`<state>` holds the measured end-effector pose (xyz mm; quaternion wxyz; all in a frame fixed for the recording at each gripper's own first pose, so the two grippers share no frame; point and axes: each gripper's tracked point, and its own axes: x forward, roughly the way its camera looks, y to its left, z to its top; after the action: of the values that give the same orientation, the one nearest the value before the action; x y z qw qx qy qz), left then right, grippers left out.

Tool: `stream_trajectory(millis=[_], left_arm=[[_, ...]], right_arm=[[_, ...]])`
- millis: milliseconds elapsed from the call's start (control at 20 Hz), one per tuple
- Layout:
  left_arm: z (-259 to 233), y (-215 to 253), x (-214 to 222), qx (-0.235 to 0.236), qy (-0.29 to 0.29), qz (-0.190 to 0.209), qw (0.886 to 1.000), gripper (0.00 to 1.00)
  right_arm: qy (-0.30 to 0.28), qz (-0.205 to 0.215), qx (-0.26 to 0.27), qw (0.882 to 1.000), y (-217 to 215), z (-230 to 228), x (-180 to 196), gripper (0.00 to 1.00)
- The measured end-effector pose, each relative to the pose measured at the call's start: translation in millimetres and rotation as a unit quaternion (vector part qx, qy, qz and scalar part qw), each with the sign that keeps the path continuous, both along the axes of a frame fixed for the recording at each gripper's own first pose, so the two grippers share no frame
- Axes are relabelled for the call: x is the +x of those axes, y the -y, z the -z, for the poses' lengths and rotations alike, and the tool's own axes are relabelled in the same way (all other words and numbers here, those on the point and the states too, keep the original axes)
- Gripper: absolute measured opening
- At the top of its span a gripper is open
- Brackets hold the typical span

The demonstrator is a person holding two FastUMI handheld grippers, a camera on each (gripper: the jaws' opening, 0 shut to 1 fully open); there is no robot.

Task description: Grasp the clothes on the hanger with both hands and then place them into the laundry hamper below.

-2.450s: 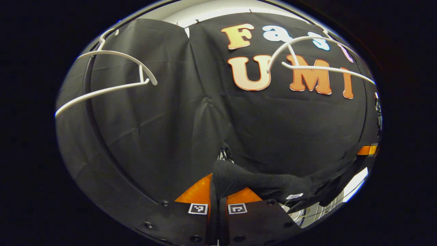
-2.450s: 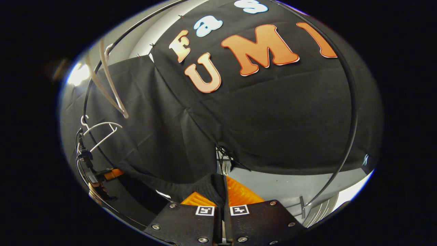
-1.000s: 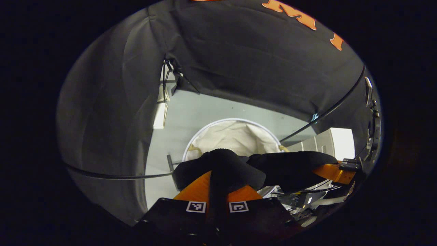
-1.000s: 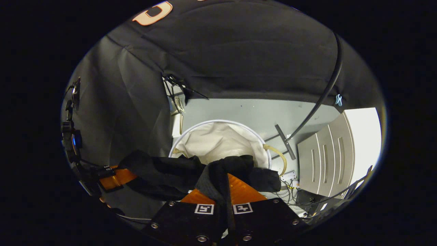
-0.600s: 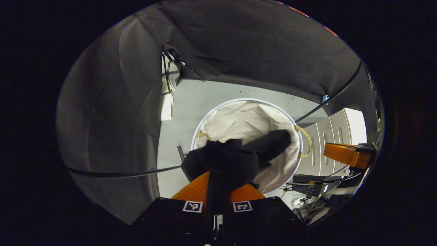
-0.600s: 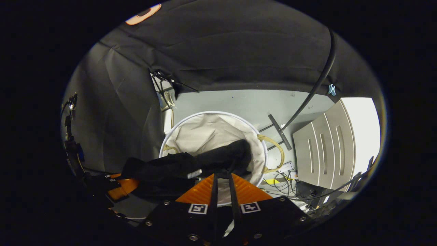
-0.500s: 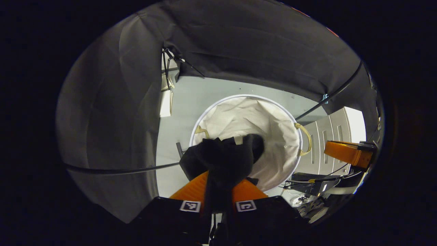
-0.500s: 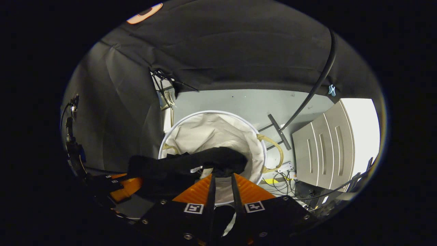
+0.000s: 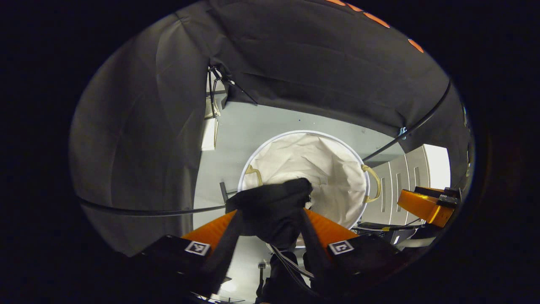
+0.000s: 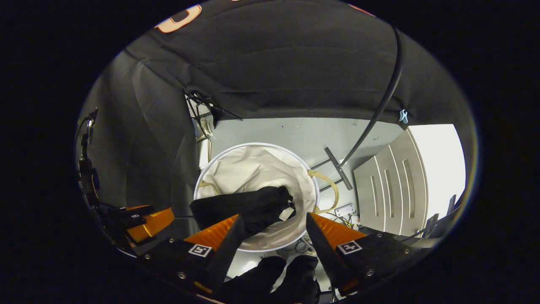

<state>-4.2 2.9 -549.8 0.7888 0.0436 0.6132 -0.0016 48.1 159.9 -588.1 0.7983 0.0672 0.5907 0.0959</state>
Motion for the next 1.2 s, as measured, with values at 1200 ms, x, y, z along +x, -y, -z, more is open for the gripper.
stream_trajectory(millis=[1200], left_arm=[[-244.4,-21.2,37.7,0.058,0.268,-0.02,0.962,0.99]], right_arm=[[0.196,0.042,-0.009,0.98,158.4,-222.2,40.6,0.94]])
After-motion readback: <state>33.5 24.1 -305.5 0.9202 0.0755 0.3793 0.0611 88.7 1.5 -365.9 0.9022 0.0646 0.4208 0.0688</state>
